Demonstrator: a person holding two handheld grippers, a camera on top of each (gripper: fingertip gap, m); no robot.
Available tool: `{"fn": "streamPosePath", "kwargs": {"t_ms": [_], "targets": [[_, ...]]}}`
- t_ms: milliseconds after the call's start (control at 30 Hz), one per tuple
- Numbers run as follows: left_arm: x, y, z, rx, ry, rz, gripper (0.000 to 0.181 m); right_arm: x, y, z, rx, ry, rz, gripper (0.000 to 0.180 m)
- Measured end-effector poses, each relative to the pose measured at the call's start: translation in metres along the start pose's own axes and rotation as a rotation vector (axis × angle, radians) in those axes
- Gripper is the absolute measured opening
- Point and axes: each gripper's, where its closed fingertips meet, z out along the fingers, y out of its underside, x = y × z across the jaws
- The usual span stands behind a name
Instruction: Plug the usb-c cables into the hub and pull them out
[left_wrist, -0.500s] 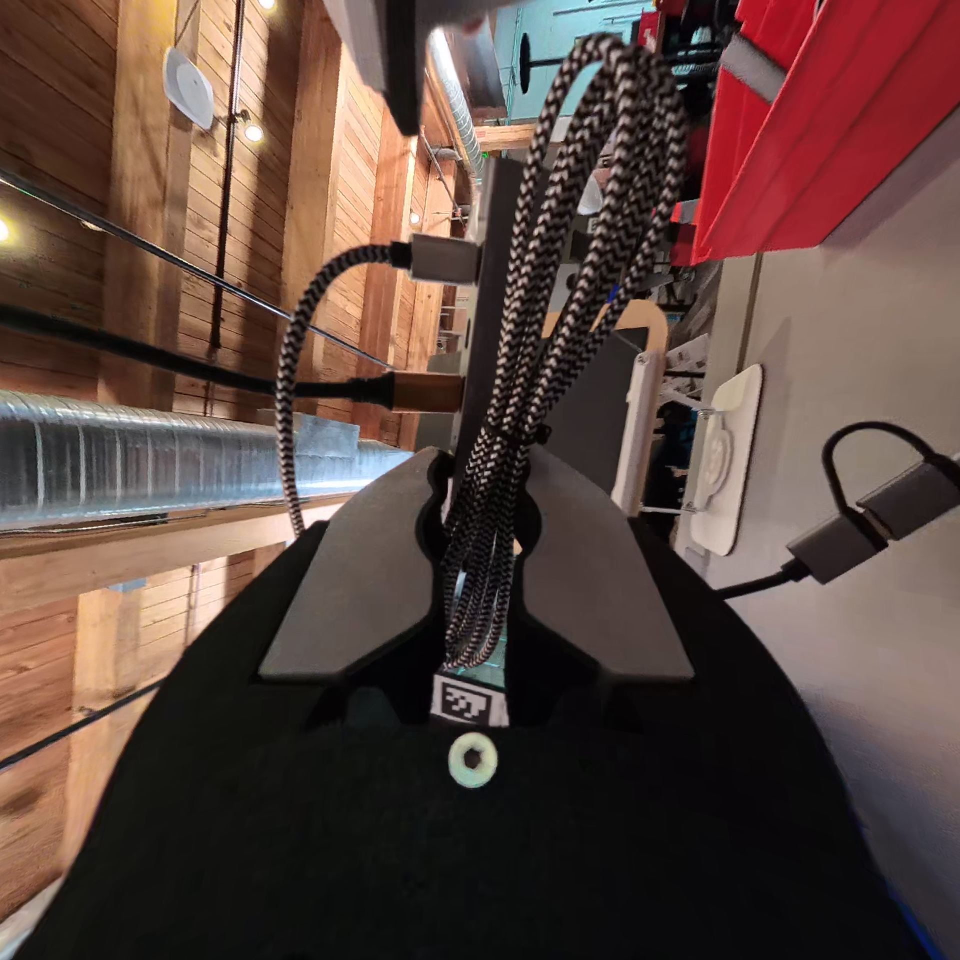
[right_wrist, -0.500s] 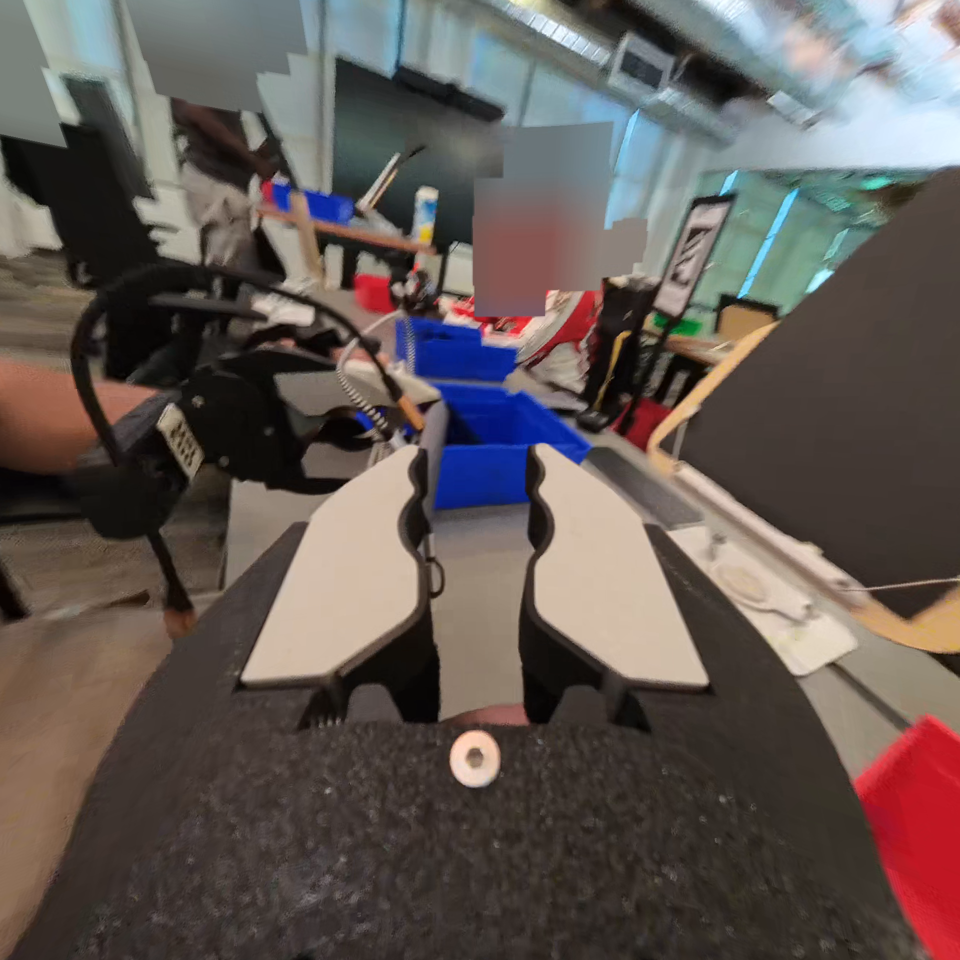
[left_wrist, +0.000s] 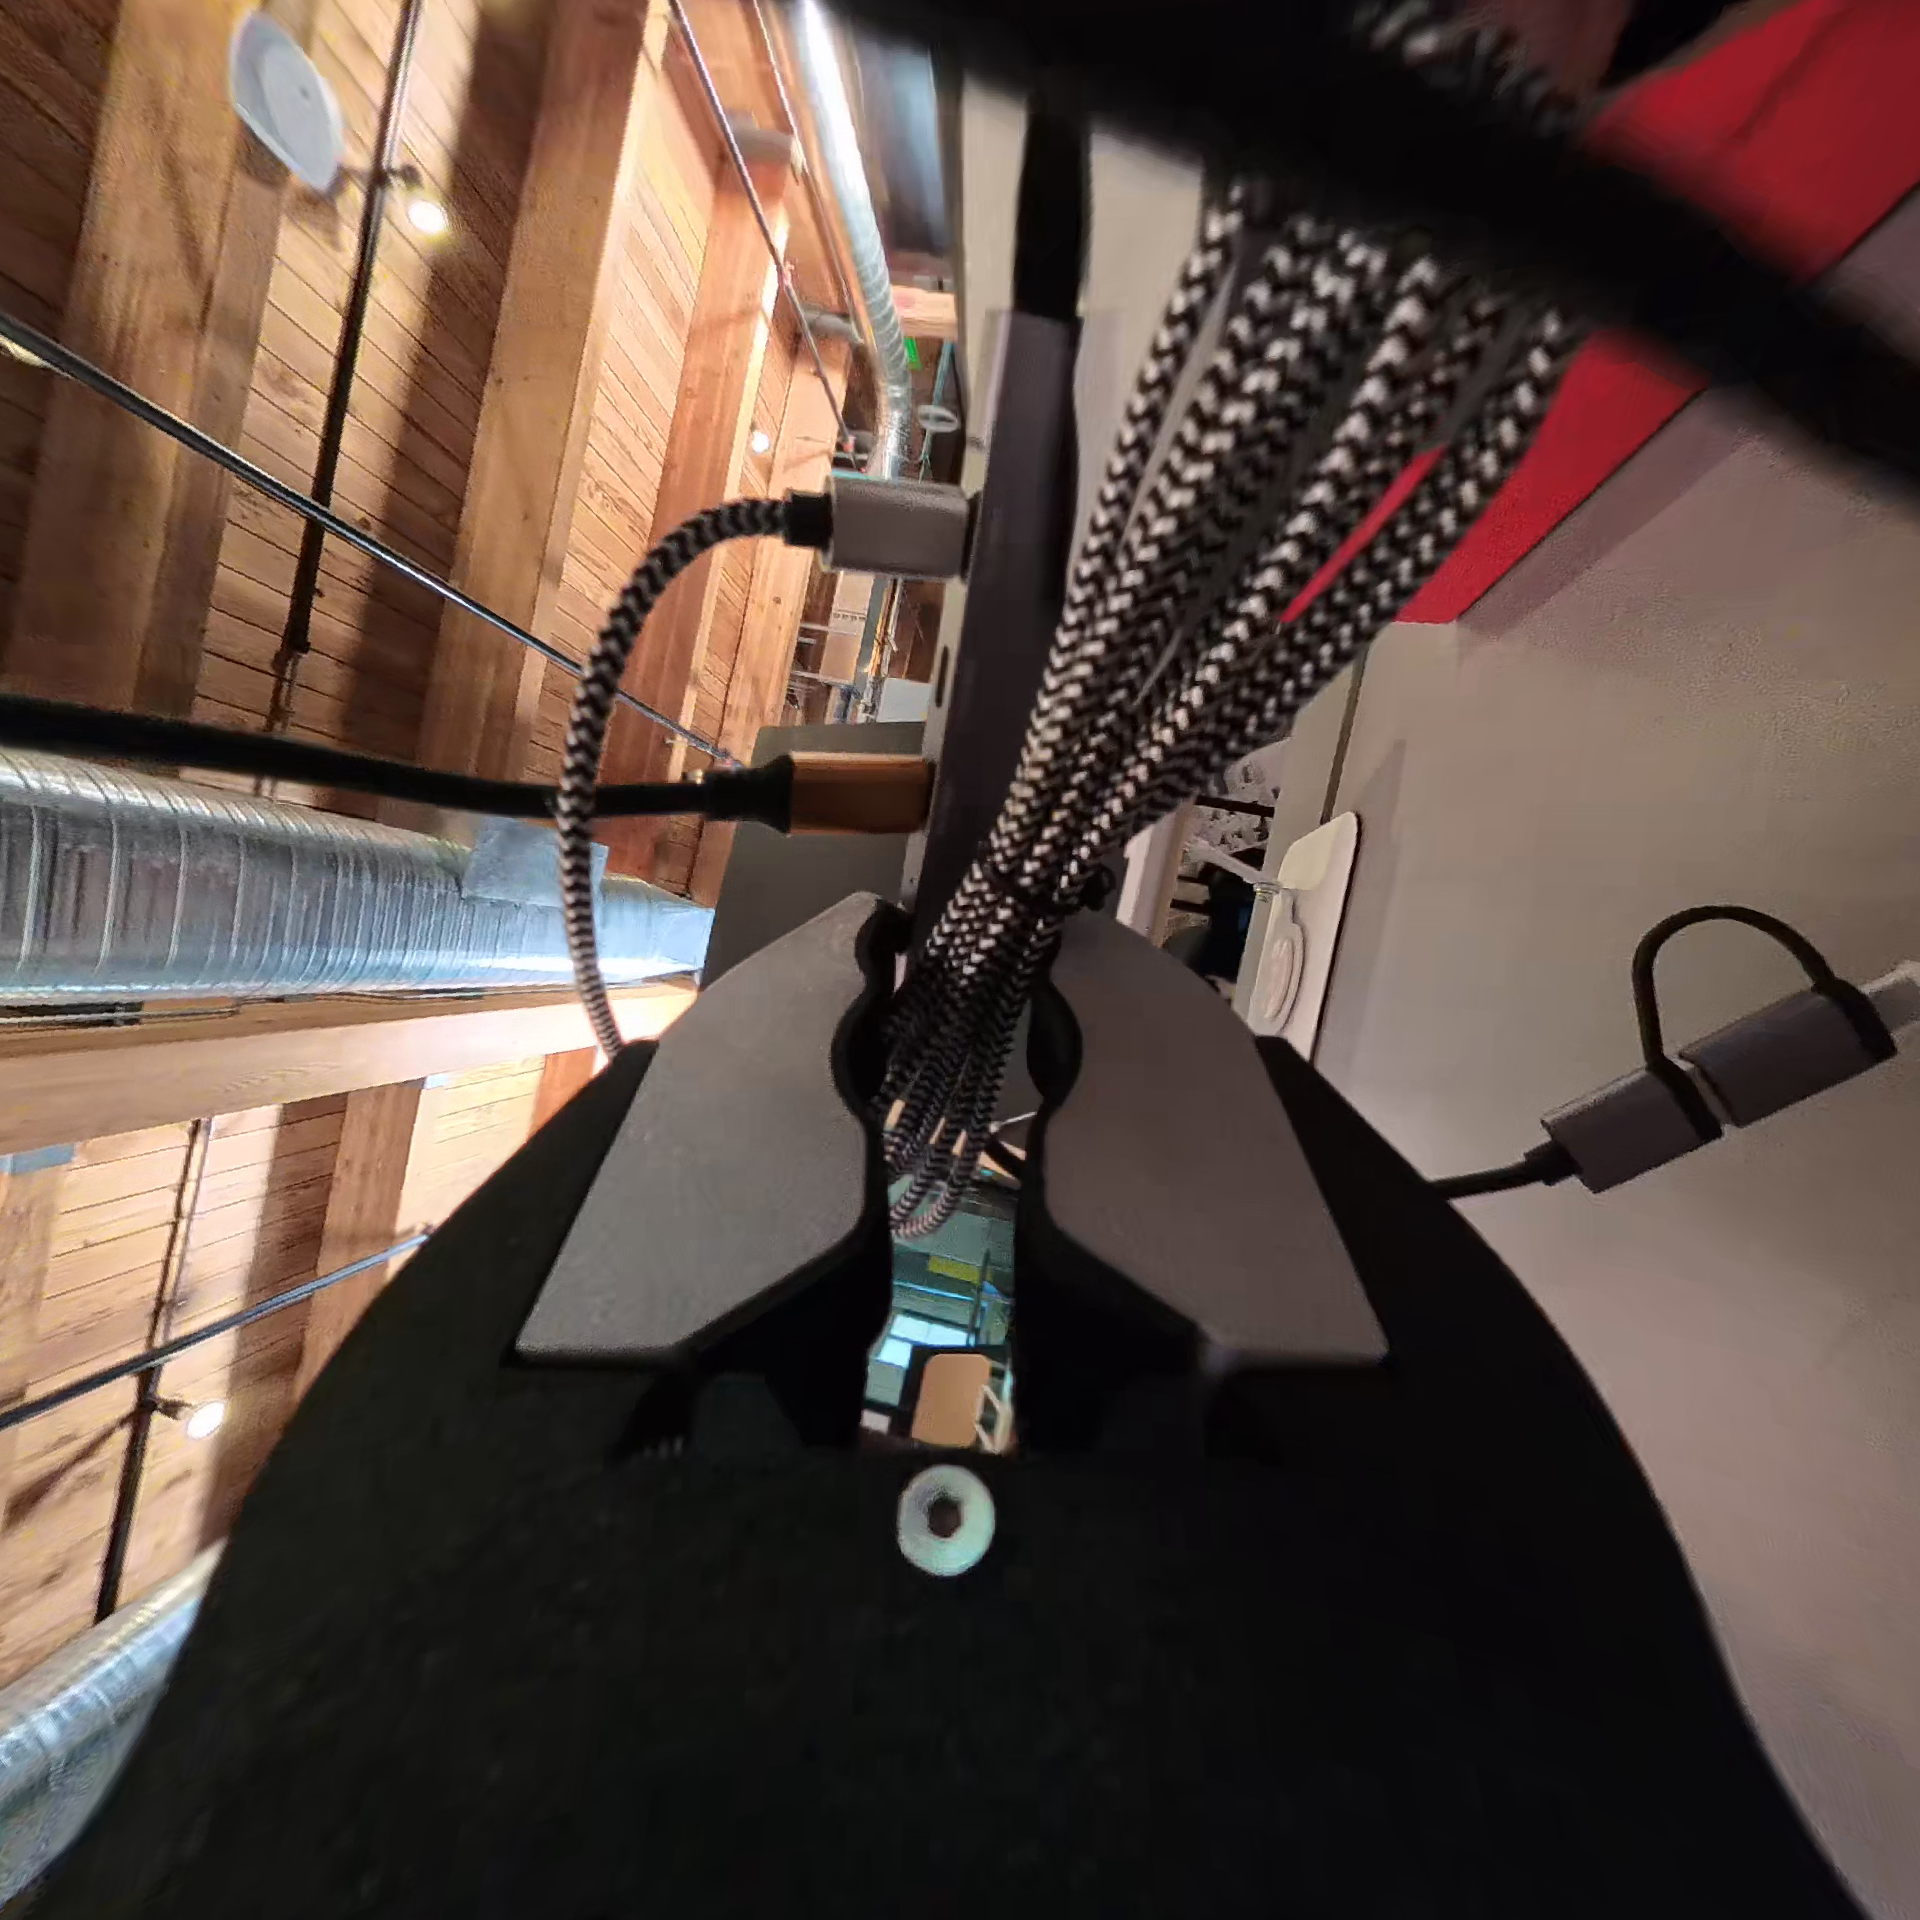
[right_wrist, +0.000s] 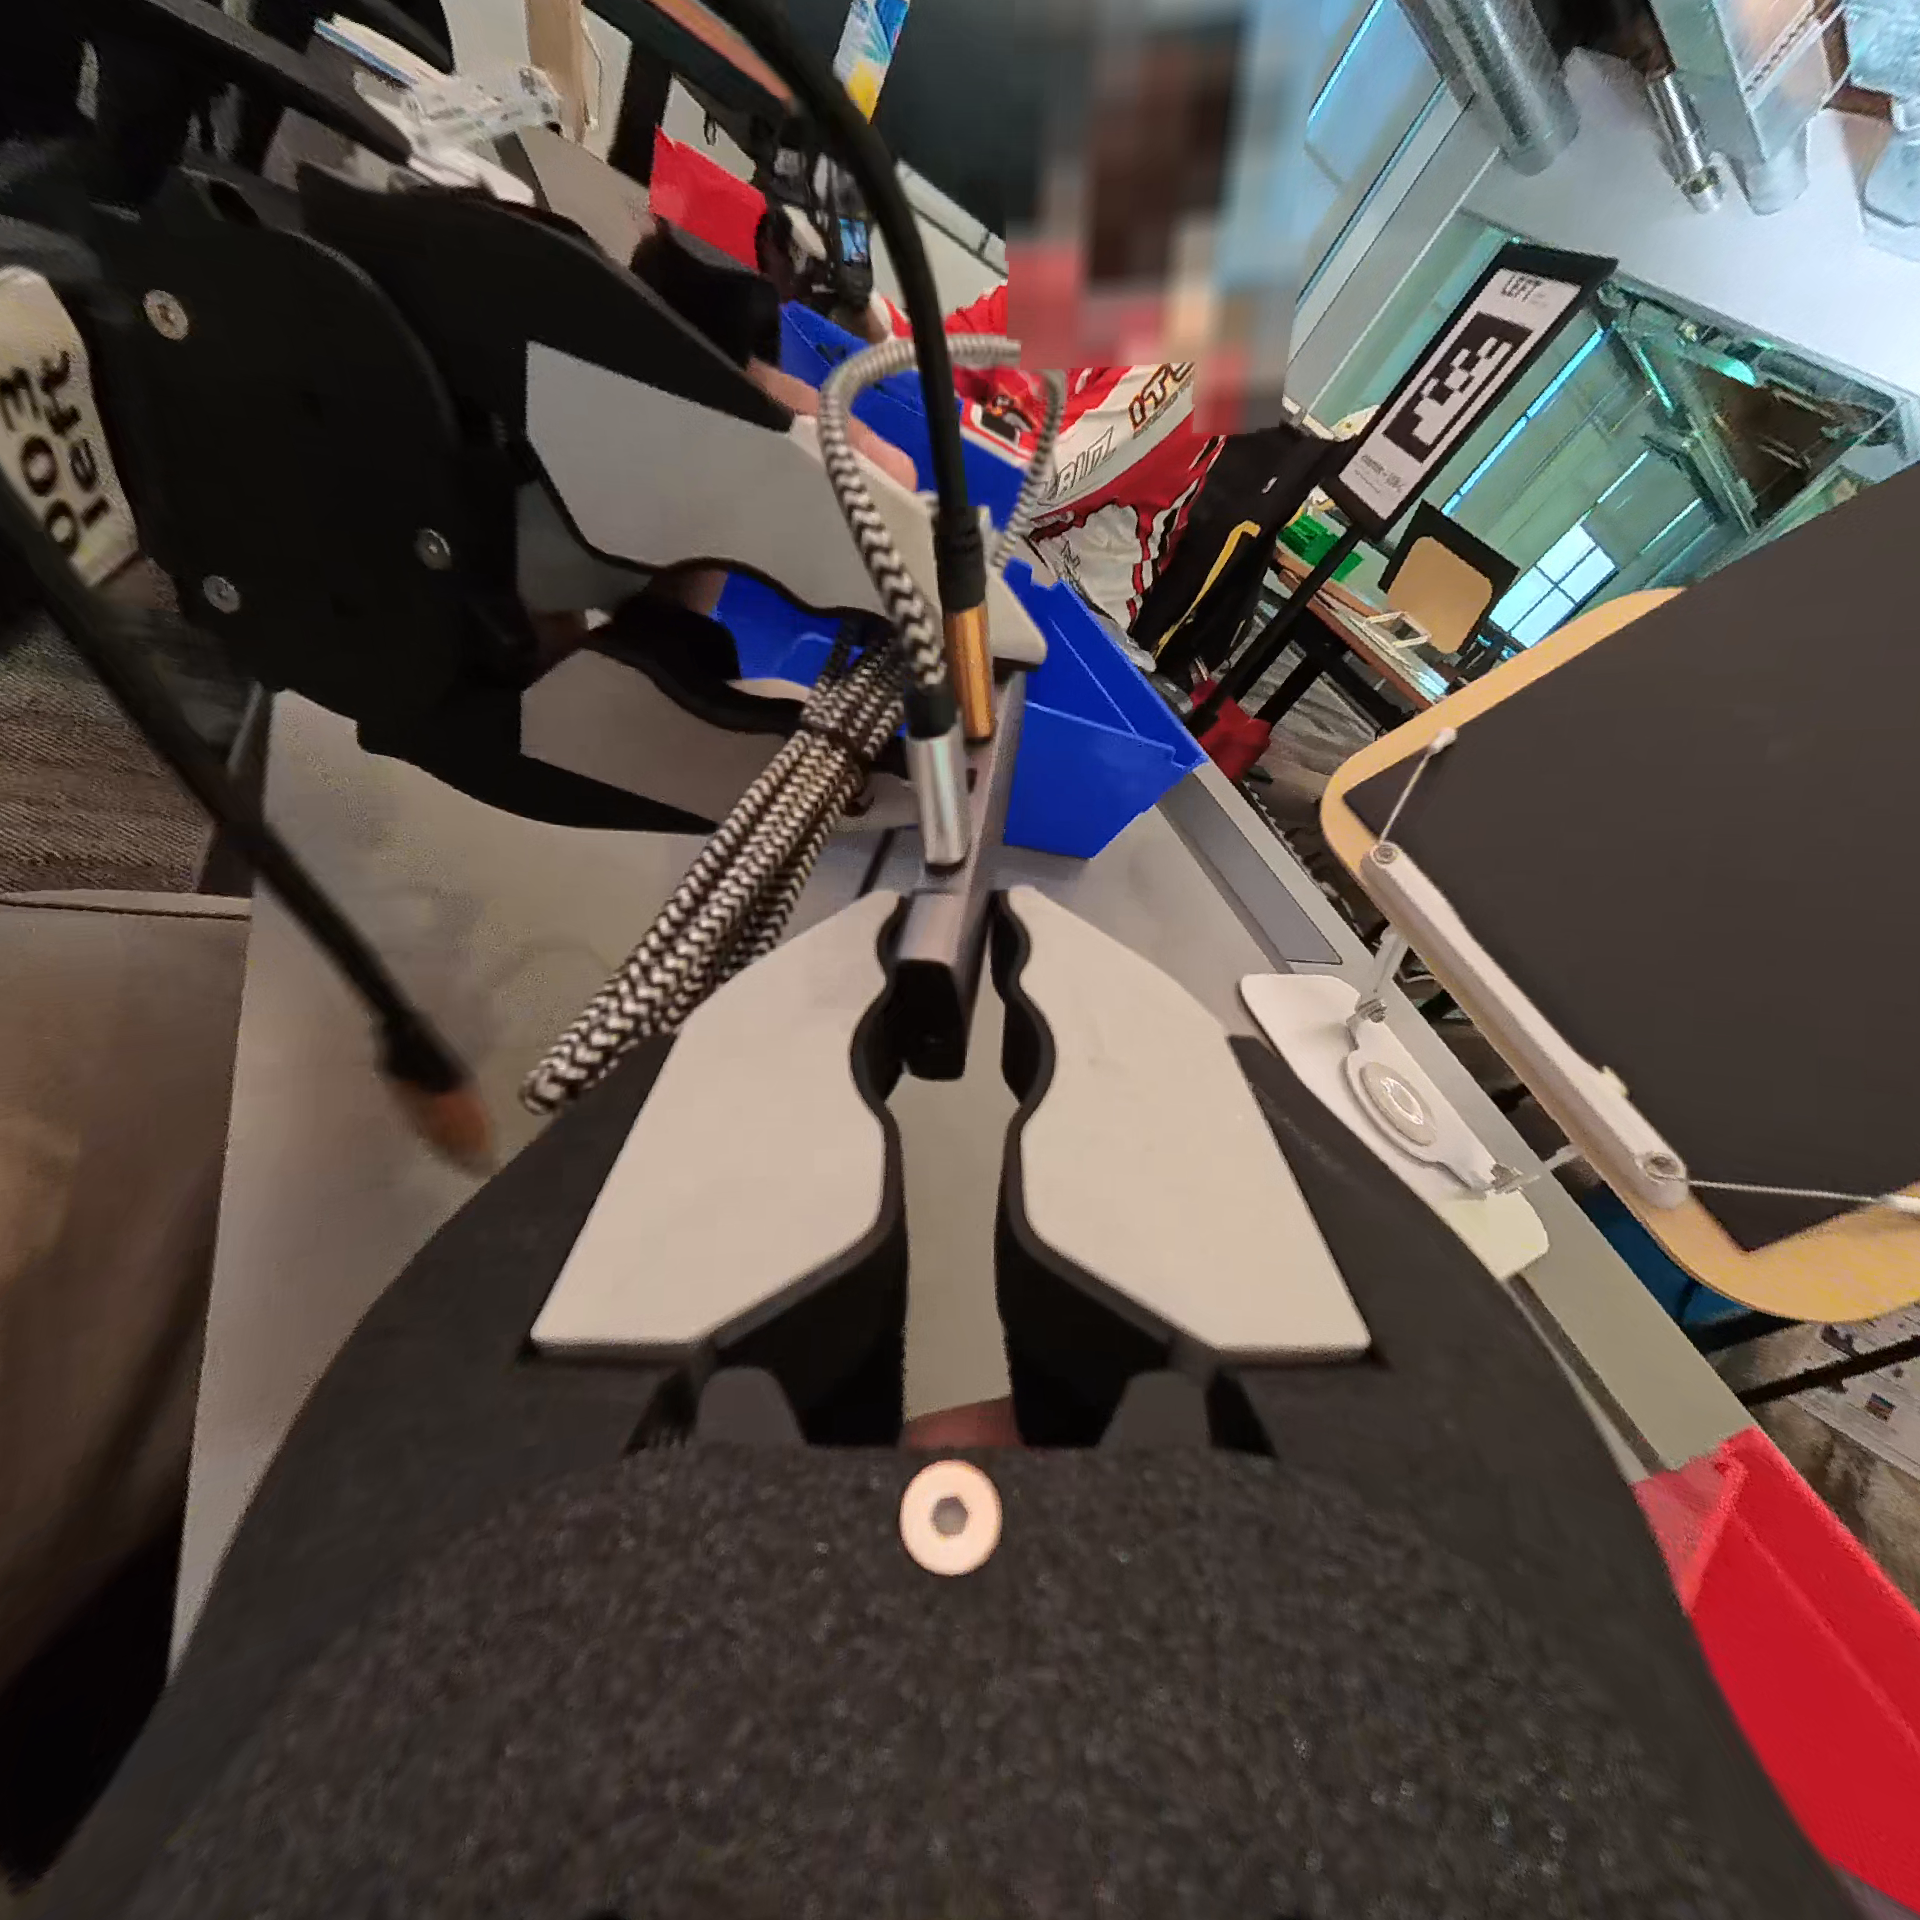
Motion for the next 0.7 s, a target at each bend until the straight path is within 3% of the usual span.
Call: {"fn": "streamPosePath", "kwargs": {"t_ms": [267,500,700], "targets": [[0.012,-0.012,-0.002,0.034,0.015,0.018,0.021,0.000,-0.008,-0.003,0.085,0.059,-0.058,0.010],[0.018,-0.006,-0.001,0.008,0.012,0.036,0.022,0.003,0.004,0.004,-0.017,0.094,-0.168,0.010],[0.042,0.016,-0.022,-0.102,0.162,-0.038,0.020,0.033,0.032,0.024,-0.105,0.203,-0.288,0.009]]}}
